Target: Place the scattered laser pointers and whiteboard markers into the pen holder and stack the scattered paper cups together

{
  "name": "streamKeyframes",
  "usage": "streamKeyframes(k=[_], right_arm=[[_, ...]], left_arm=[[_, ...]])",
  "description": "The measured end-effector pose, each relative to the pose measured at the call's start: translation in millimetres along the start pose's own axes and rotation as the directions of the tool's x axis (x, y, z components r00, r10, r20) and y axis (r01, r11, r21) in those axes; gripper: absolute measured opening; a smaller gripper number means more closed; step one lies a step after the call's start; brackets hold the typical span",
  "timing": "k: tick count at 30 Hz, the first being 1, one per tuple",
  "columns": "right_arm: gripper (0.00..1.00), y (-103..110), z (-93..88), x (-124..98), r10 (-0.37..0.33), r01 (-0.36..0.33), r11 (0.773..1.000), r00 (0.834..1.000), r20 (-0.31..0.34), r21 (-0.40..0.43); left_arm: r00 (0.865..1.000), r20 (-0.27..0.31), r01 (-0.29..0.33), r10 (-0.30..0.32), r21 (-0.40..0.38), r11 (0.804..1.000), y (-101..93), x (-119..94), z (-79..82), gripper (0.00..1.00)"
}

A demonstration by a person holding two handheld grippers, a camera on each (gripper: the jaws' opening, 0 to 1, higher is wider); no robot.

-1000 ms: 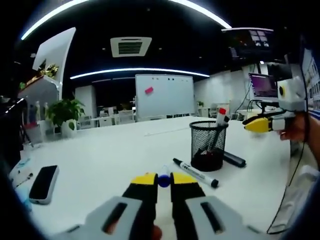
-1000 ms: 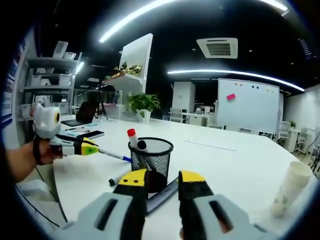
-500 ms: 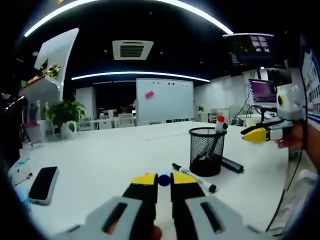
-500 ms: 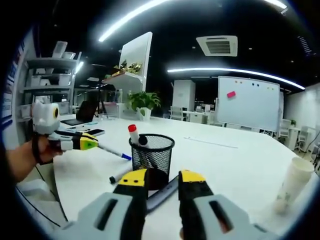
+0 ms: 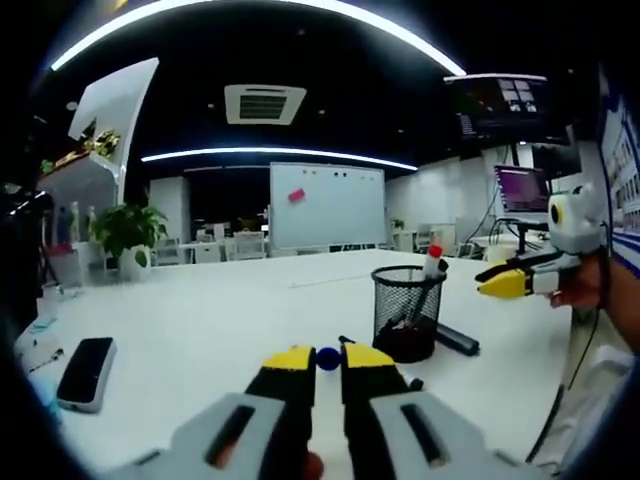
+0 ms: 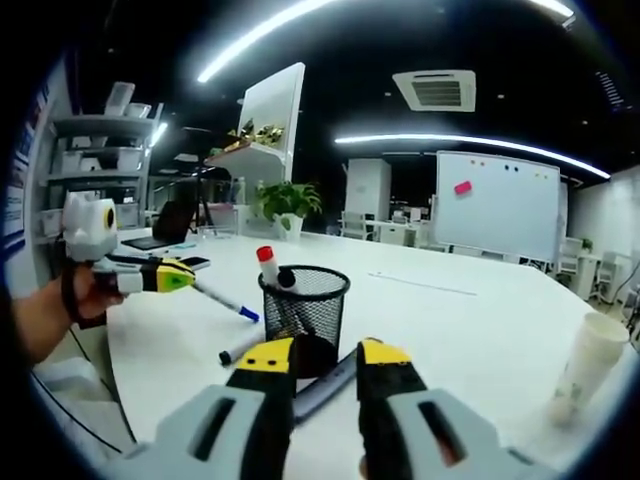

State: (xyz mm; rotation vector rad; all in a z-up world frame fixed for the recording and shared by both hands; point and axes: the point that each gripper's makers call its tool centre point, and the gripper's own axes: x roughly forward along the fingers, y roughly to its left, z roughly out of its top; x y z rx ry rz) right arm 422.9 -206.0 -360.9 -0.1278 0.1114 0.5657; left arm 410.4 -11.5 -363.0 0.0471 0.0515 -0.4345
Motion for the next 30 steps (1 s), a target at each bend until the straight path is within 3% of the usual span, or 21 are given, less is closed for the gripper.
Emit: streamKeyframes(k=[17, 30], right_arm=[[0.24, 0.0, -3.5, -0.6, 0.001, -0.001, 1.000, 1.000, -0.011, -0.003], [0.24, -0.4, -6.2, -1.2, 0.002, -0.002, 1.000, 1.000, -0.021, -0.008]], left_arm=[[0.998, 0.053, 0.018, -0.018, 0.012, 1.000, -6.9, -6.2, 17.6, 0.11], [0.982, 0.168, 0.091, -0.083, -0.039, 0.995, -16.7, -15.2, 60.5, 0.11]])
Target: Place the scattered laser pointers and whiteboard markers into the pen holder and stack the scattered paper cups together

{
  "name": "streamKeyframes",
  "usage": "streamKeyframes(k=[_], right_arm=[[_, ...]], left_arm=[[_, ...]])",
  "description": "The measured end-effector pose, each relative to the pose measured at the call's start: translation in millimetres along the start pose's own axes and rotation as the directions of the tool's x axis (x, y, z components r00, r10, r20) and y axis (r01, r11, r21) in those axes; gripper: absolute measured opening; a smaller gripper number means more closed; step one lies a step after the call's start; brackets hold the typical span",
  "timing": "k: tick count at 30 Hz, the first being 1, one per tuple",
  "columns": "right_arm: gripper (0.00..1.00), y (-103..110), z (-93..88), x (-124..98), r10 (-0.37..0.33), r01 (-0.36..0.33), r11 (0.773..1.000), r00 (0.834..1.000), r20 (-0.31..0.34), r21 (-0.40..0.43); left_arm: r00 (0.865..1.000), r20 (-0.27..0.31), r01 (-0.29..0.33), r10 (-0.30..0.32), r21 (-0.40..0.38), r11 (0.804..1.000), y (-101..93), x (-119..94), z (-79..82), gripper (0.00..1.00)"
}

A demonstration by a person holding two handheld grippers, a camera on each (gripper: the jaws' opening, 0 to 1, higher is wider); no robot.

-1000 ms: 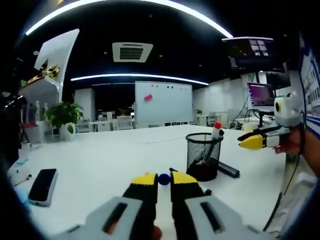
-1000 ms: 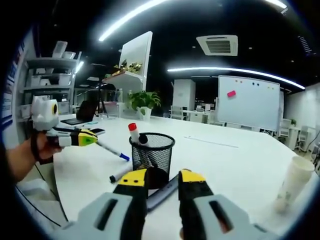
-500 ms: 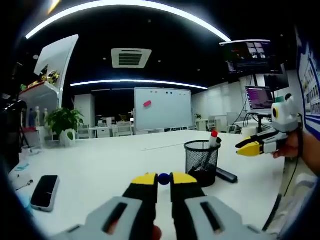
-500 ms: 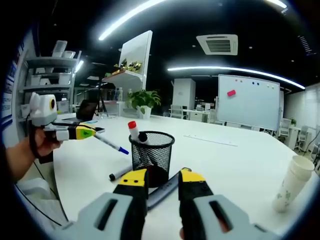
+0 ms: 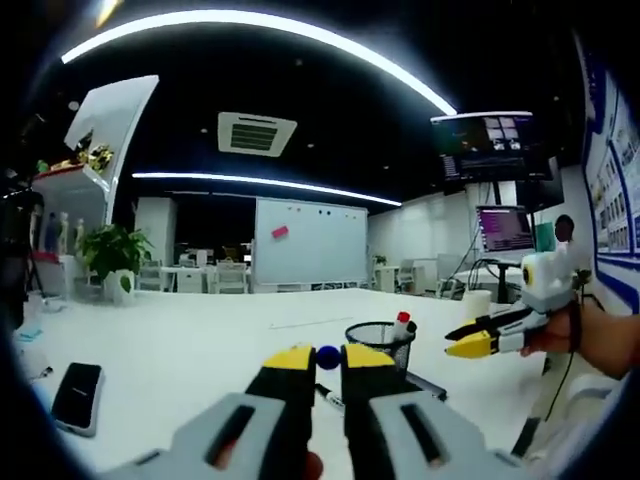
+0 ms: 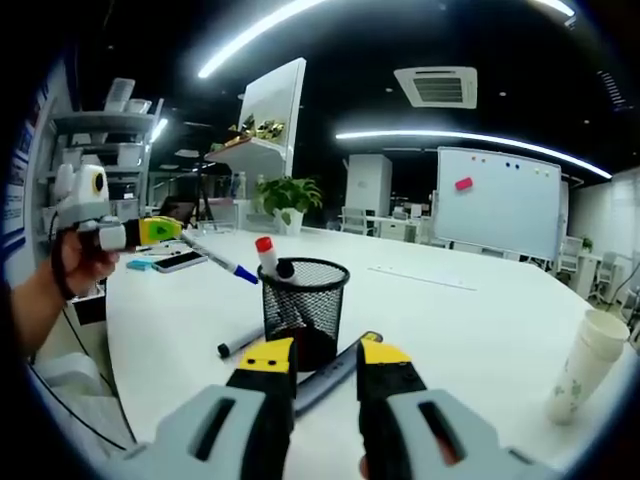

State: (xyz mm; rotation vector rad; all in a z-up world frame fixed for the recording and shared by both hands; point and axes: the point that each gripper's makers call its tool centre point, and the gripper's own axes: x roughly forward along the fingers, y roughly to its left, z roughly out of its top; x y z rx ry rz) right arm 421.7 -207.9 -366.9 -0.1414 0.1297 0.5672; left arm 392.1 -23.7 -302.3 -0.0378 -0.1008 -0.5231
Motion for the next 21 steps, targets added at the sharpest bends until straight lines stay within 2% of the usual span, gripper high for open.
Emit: streamKeyframes(k=[9, 15, 21], right_arm=[[0.24, -2.3, 2.2, -1.2, 0.000, 0.000, 1.000, 1.000, -0.001, -0.009], [0.24, -3.4, 4.3, -3.0, -0.005, 0.005, 1.000, 1.000, 0.003, -0.006], [0.24, -3.2, 0.9, -2.4, -0.004, 0.004, 1.000, 1.000, -0.004, -0.007]], left_arm=[[0.997, 0.065, 0.028, -0.028, 0.006, 1.000, -2.2, -1.9, 20.8, 0.11], [0.990, 0.133, 0.049, -0.054, 0.039, 0.998, -11.9, -5.3, 36.5, 0.11], [0.986, 0.153, 0.054, -0.061, 0.053, 0.997, -17.9, -4.7, 42.7, 0.11]])
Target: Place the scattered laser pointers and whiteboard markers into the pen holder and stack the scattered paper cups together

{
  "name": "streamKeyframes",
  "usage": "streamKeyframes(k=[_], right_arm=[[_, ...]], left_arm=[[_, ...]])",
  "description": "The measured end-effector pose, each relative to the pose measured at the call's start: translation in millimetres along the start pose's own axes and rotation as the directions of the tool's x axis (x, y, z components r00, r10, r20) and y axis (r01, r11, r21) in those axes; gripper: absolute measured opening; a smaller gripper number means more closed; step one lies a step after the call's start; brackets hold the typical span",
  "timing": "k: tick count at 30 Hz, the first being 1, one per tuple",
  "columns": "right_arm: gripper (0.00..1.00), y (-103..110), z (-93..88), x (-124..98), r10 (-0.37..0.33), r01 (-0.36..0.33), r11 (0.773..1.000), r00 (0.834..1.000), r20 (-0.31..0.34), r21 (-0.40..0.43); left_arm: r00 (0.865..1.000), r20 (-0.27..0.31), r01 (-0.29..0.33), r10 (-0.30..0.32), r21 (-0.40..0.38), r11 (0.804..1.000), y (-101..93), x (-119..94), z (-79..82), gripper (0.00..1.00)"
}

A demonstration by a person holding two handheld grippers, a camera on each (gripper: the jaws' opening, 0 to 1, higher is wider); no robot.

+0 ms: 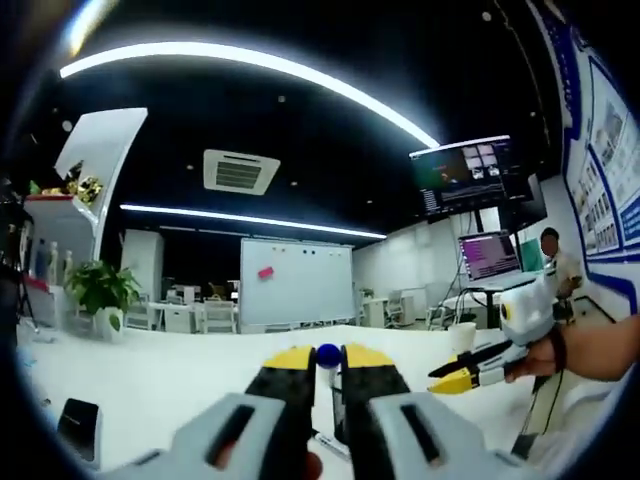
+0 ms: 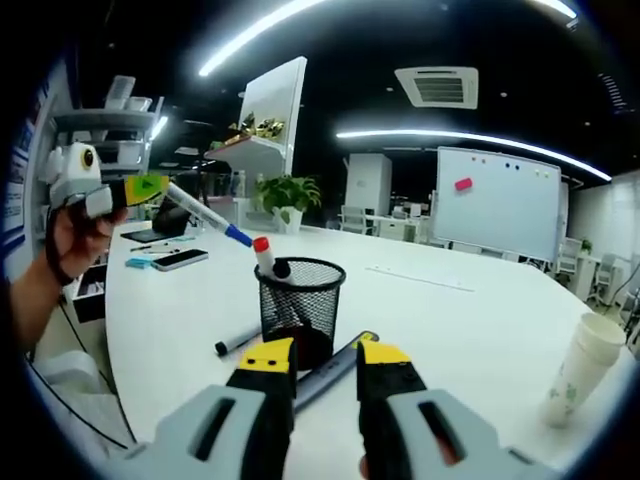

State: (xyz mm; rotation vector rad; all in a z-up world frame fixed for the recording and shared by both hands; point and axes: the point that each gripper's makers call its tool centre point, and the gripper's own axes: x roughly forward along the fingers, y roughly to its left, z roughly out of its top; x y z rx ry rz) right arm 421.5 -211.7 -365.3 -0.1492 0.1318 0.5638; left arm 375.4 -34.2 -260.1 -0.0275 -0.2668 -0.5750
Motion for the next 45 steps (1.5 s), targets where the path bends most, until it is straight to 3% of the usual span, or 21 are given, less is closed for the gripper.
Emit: streamKeyframes(k=[45], right_arm=[[0.24, -2.4, -5.5, -1.6, 0.006, -0.006, 0.999, 1.000, 0.004, 0.031]], left_arm=[[0.998, 0.010, 0.068, -0.067, -0.007, 0.998, -16.7, 34.6, 16.1, 0.11]])
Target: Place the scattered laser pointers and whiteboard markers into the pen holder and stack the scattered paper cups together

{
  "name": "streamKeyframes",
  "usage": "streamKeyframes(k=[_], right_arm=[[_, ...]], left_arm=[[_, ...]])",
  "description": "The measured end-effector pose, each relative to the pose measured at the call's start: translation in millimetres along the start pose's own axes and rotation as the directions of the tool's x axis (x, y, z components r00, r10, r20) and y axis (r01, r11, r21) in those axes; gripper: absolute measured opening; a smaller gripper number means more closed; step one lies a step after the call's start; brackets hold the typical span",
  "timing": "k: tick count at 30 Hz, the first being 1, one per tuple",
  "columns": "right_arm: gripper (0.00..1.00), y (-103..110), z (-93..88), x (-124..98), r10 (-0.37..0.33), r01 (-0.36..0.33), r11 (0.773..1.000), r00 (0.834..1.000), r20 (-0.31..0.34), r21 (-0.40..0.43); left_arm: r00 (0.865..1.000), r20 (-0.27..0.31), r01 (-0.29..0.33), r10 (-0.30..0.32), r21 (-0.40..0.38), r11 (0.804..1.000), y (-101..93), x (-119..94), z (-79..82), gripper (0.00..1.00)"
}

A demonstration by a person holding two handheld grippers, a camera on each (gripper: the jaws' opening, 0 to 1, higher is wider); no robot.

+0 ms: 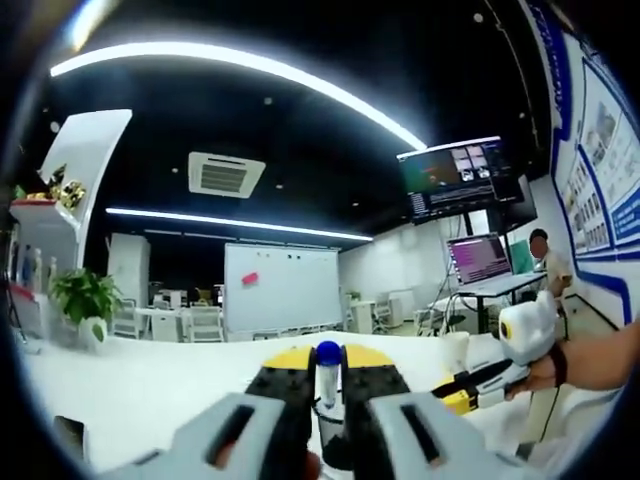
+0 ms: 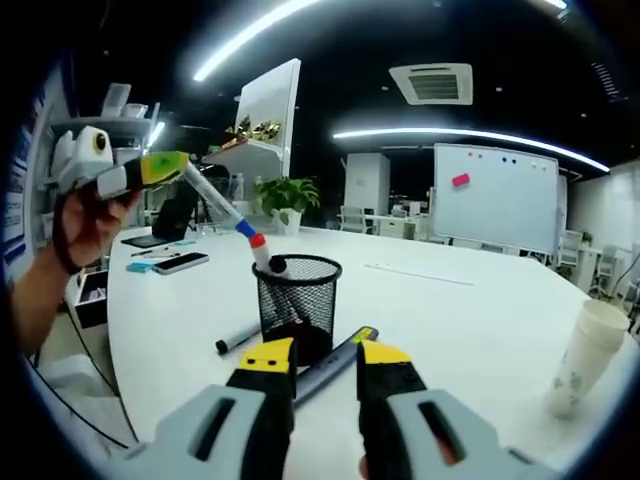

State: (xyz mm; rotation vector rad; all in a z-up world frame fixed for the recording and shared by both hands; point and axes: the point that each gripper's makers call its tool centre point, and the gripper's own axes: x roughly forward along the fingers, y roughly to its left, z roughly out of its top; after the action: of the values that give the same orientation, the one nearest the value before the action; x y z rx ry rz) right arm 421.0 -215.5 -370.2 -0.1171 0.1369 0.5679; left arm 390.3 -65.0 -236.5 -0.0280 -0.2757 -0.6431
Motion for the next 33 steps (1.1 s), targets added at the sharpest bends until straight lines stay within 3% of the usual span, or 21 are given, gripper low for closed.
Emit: streamKeyframes(k=[33], right_arm=[[0.24, -0.2, -3.4, -1.5, 0.007, -0.007, 1.000, 1.000, -0.008, -0.004]], left_arm=[[0.998, -0.061, 0.036, -0.034, 0.030, 0.999, -10.3, 26.7, -12.9, 0.11]])
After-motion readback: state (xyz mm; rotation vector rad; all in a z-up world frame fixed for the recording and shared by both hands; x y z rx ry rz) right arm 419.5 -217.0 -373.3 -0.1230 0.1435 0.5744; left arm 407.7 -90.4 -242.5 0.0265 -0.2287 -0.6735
